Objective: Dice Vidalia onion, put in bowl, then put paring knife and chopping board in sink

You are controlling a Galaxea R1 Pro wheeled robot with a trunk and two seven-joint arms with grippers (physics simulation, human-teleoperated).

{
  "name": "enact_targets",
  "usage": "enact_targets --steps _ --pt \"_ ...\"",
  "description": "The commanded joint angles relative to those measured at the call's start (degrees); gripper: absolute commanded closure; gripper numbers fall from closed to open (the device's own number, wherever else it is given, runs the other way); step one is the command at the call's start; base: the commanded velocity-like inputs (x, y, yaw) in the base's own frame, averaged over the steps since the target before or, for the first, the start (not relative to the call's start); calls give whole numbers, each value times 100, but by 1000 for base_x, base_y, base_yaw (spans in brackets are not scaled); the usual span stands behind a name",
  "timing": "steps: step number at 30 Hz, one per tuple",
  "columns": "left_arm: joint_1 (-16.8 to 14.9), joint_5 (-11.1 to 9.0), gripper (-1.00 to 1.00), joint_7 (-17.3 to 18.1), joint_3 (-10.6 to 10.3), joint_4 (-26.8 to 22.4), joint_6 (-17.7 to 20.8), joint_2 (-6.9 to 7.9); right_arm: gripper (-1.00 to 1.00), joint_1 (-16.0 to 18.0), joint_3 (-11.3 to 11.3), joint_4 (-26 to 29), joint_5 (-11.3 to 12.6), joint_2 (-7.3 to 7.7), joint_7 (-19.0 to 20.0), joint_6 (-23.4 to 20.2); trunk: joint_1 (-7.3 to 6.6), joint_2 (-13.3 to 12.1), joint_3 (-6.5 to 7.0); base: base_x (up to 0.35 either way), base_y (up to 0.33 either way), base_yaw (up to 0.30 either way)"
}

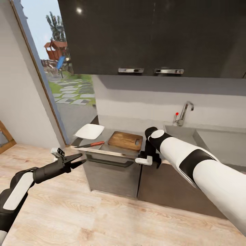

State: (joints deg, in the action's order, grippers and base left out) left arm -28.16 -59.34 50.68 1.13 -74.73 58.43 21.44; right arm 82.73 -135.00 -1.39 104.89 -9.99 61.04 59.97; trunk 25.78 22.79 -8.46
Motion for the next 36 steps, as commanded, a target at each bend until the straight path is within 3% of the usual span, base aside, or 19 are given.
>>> enact_targets --steps 1,36 --pt "-6 10 -100 22 2 2 19 1 -100 6 0 -1 49 -1 57 3 1 13 -9 -300 203 77" --pt "-6 18 -100 13 2 13 11 7 -100 6 0 -1 46 -1 55 3 1 13 159 -300 186 76"
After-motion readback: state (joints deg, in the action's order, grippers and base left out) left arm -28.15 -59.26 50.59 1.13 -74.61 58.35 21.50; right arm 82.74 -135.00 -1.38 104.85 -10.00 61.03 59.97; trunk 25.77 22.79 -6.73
